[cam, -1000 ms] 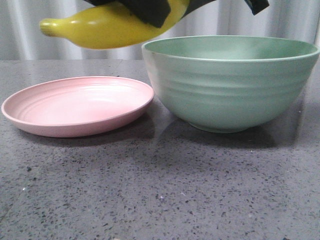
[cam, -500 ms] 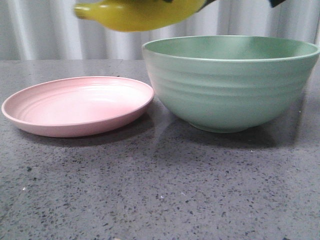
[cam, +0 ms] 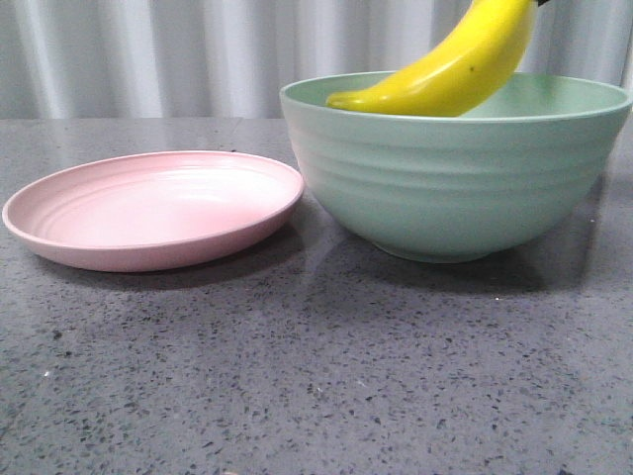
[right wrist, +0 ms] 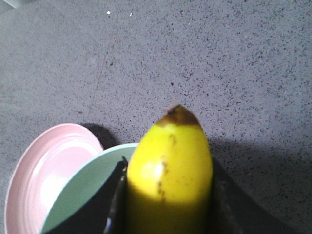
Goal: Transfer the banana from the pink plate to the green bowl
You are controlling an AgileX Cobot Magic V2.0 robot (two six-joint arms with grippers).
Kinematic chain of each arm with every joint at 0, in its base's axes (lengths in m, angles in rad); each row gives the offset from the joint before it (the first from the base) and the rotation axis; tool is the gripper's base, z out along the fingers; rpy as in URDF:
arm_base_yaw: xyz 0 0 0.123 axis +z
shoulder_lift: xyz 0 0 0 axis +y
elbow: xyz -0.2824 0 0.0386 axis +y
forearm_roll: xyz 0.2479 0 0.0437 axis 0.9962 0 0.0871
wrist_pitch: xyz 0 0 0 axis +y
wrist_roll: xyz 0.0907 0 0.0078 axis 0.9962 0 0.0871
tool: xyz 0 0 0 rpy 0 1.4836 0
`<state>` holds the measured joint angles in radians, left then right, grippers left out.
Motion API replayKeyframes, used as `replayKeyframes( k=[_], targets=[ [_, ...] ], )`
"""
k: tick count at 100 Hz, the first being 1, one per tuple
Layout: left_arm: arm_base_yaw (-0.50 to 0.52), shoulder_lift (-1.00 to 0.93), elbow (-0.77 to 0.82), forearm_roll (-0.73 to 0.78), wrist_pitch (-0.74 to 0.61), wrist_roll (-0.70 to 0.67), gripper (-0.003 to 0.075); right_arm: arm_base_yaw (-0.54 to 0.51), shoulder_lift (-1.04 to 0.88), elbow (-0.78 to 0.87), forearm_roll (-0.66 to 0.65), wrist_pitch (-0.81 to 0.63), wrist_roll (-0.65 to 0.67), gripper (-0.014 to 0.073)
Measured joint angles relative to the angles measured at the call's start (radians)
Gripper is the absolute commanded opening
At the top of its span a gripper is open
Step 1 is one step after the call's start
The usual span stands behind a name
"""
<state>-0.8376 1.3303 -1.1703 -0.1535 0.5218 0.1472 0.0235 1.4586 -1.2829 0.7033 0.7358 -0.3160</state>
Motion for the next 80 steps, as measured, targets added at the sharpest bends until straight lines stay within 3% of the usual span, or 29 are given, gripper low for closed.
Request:
replayKeyframes(
  k=[12, 19, 56, 67, 72, 80],
  targets=[
    [0.0, 0.0, 0.0, 0.0, -0.002, 0.0, 0.0388, 0.032, 0.0, 0.0, -0.041, -0.013, -0.006, 0.0353],
    [0.0, 0.0, 0.0, 0.0, -0.002, 0.0, 0.0388, 0.046, 0.0, 0.0, -0.045, -0.02, -0.006, 0.0419],
    [0.0, 0.0, 0.0, -0.002, -0.004, 0.002, 0.0387, 0.048, -0.009, 0.0, -0.091, -0.032, -0.006, 0.0418],
    [0.0, 0.0, 0.0, -0.002, -0.01, 0.002, 0.0346, 0.048, -0.032, 0.0, -0.128, -0.028, -0.006, 0.0333],
    [0.0, -0.002, 0.0, -0.002, -0.013, 0.002, 0.0293, 0.048, -0.047, 0.0, -0.144, -0.02, -0.006, 0.0218],
    [0.0, -0.007, 0.0, -0.002, -0.021, 0.002, 0.0148, 0.048, -0.076, 0.0, -0.171, 0.006, -0.006, 0.0031]
  ],
)
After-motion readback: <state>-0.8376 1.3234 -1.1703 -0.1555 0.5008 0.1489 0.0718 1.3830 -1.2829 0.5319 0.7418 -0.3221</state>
